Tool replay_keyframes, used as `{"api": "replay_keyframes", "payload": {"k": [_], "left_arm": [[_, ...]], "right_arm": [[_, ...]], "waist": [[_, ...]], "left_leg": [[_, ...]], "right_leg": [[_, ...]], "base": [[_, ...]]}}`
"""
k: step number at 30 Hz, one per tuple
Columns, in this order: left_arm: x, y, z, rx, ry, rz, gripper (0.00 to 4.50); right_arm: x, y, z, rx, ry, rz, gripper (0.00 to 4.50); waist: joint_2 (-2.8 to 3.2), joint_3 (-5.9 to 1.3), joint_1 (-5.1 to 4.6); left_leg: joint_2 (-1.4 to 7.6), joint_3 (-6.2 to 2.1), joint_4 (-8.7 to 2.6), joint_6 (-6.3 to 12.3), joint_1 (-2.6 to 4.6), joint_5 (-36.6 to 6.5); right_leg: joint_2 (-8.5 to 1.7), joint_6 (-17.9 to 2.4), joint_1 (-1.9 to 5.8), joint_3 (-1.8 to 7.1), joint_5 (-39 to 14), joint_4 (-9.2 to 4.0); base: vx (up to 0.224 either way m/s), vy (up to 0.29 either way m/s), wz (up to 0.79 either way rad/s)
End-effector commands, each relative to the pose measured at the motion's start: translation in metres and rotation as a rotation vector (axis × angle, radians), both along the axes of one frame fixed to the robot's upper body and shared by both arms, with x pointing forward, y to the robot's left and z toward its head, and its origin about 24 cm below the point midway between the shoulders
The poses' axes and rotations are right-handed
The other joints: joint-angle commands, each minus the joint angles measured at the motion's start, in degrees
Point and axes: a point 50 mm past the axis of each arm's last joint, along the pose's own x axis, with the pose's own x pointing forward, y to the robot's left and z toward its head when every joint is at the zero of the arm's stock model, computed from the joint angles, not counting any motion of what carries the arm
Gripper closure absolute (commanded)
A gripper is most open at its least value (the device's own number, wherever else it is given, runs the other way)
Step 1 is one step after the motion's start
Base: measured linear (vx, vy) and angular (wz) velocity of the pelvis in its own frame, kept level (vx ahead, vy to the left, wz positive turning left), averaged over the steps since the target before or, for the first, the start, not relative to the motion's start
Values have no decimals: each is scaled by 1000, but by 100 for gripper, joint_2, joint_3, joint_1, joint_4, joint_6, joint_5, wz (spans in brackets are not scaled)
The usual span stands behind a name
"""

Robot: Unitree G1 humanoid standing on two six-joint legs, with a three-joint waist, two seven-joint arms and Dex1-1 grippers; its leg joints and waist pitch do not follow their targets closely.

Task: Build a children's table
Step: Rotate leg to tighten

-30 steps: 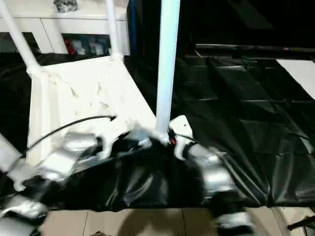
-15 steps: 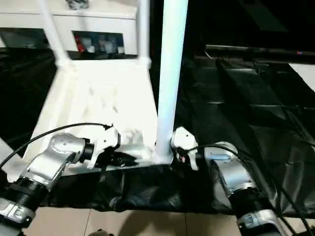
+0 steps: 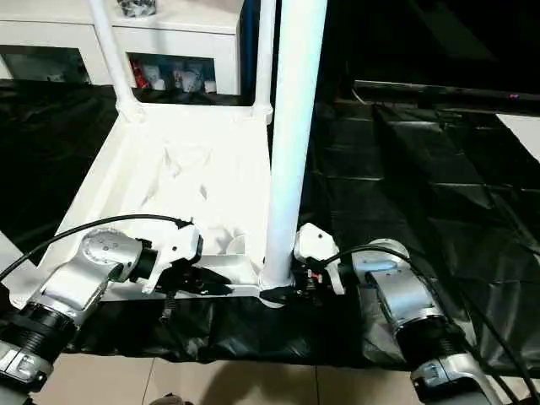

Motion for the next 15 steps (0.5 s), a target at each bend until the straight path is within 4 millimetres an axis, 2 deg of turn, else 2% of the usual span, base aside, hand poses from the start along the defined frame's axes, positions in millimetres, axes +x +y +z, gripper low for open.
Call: {"api": "replay_keyframes", "payload": {"k": [1, 3, 4, 5, 6, 7, 9, 11, 13, 15], "left_arm": [[8, -11, -2, 6, -35, 77, 450], [14, -14, -2, 5, -53, 143, 450], [14, -14, -2, 5, -53, 143, 450], [21, -20, -1, 1, -72, 234, 450], [22, -22, -1, 0, -74, 251, 450], [25, -26, -1, -3, -83, 289, 450], [30, -37, 1, -9, -101, 352, 450], [29, -49, 1, -12, -109, 368, 450], [27, -59, -1, -17, -104, 350, 450], [25, -63, -1, -19, -101, 341, 450]], "right_arm": [[-1, 23, -8, 32, 17, -18, 178], [7, 26, -11, 42, -3, -138, 178], [7, 26, -11, 42, -3, -138, 178], [19, 30, -16, 58, -16, -342, 178], [21, 31, -17, 60, -15, -383, 178], [24, 33, -19, 68, -11, -469, 178], [29, 39, -23, 85, -1, -603, 178], [32, 49, -24, 103, 14, -691, 178], [32, 65, -22, 134, 26, -714, 178], [31, 71, -21, 151, 30, -712, 178]], "waist": [[-35, -270, -14], [-35, -245, -46], [-32, -246, -48], [-29, -246, -61], [-18, -222, -120], [-30, -233, -172], [-24, -235, -233], [0, -252, -270], [-27, -239, -307], [-22, -229, -323]], "left_leg": [[133, -60, -390, 118, 38, -1748], [122, -87, -407, -4, 83, -2027], [112, -93, -399, -31, 103, -2113], [111, -127, -413, -64, 92, -2162], [102, -139, -423, -129, 91, -2260], [94, -171, -425, -182, 99, -2354], [93, -220, -463, -221, 13, -2340], [87, -237, -457, -195, 64, -2491], [82, -225, -468, -110, 66, -2546], [71, -230, -458, -94, 85, -2670]], "right_leg": [[-279, -1018, 218, 210, -2055, -454], [-297, -831, 175, 204, -2687, -528], [-296, -767, 162, 196, -2876, -544], [-323, -639, 183, 184, -3143, -573], [-312, -557, 151, 163, -3365, -610], [-316, -464, 154, 130, -3545, -635], [-323, -385, 217, 98, -3514, -632], [-315, -410, 186, 82, -3419, -667], [-295, -504, 156, 92, -3206, -685], [-301, -477, 140, 85, -3341, -708]], "base": [[0, 0, 0], [0, 0, 0], [-54, -5, -2], [-54, -5, -2], [-58, 3, -5], [-59, 16, -11], [-57, 24, -14], [0, 0, 0], [0, 0, 0], [0, 0, 0]]}}
